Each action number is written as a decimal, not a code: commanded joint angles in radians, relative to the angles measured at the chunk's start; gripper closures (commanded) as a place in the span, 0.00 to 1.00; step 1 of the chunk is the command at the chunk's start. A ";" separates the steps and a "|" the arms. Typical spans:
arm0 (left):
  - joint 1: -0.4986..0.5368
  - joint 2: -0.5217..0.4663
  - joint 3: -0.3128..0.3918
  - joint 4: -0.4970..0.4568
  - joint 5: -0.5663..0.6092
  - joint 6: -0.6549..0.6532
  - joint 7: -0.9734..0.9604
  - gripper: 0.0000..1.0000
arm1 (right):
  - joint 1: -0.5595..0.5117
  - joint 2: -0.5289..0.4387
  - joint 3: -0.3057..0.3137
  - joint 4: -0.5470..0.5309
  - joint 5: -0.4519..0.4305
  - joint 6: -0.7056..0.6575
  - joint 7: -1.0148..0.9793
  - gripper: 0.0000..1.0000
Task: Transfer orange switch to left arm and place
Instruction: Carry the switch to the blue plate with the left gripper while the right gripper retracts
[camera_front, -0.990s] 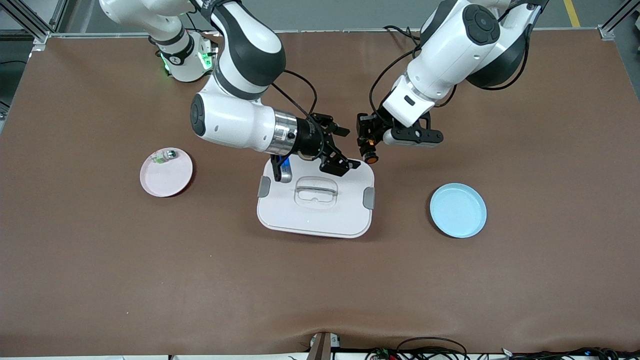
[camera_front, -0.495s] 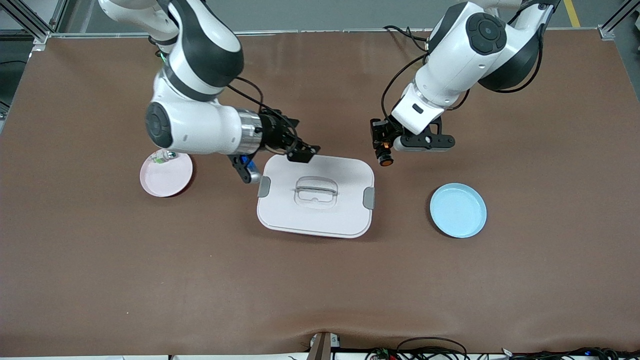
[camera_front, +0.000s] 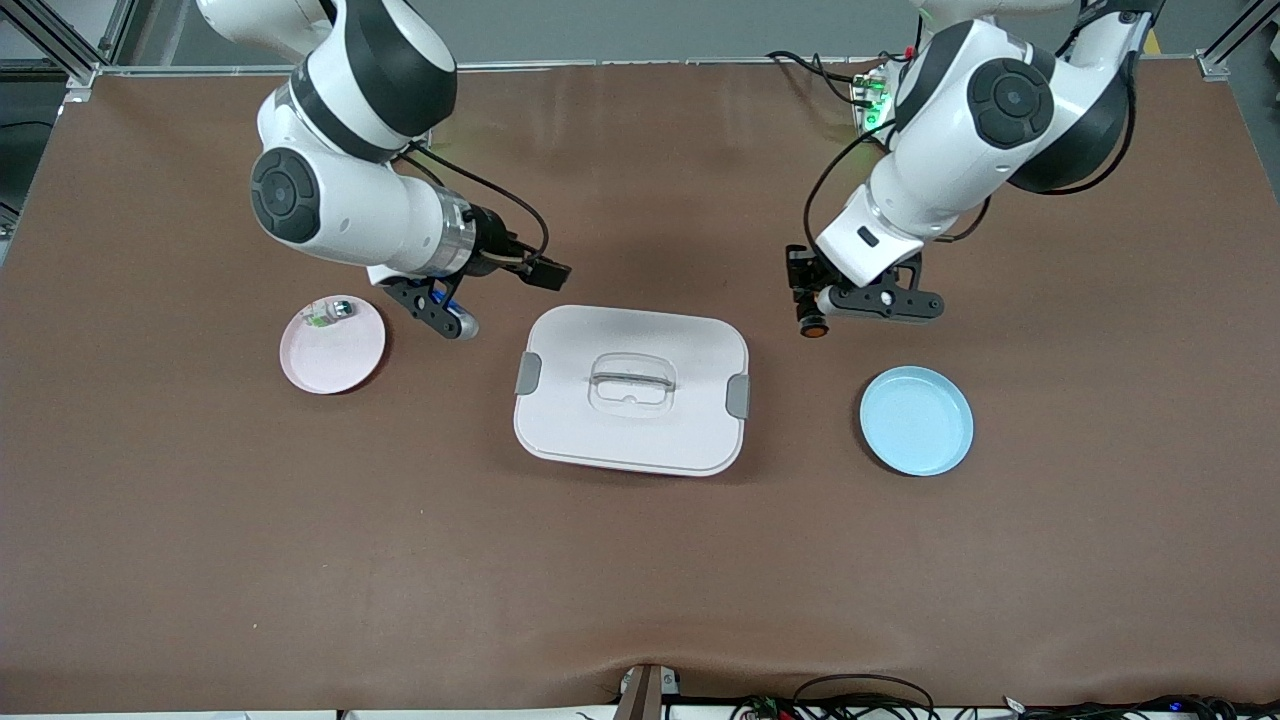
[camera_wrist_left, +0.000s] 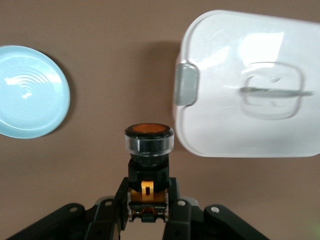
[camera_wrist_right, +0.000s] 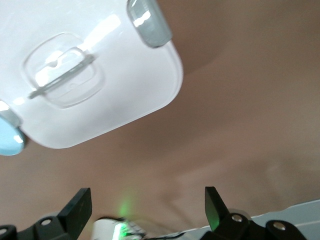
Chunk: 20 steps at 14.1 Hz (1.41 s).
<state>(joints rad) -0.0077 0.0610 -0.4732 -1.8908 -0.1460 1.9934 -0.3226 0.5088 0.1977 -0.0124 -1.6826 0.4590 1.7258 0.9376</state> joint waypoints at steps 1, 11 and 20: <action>0.043 0.000 -0.002 0.016 0.043 -0.065 0.130 1.00 | -0.009 -0.055 0.006 -0.040 -0.121 -0.041 -0.104 0.00; 0.216 0.035 -0.004 -0.034 0.180 -0.117 0.577 1.00 | -0.168 -0.072 0.017 -0.042 -0.269 -0.095 -0.382 0.00; 0.356 0.230 -0.005 -0.083 0.281 0.131 1.069 0.99 | -0.443 -0.072 0.097 -0.039 -0.368 -0.106 -0.765 0.00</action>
<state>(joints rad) 0.3054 0.2439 -0.4683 -1.9546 0.1198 2.0409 0.6308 0.1219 0.1565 0.0497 -1.6977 0.1160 1.6193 0.2389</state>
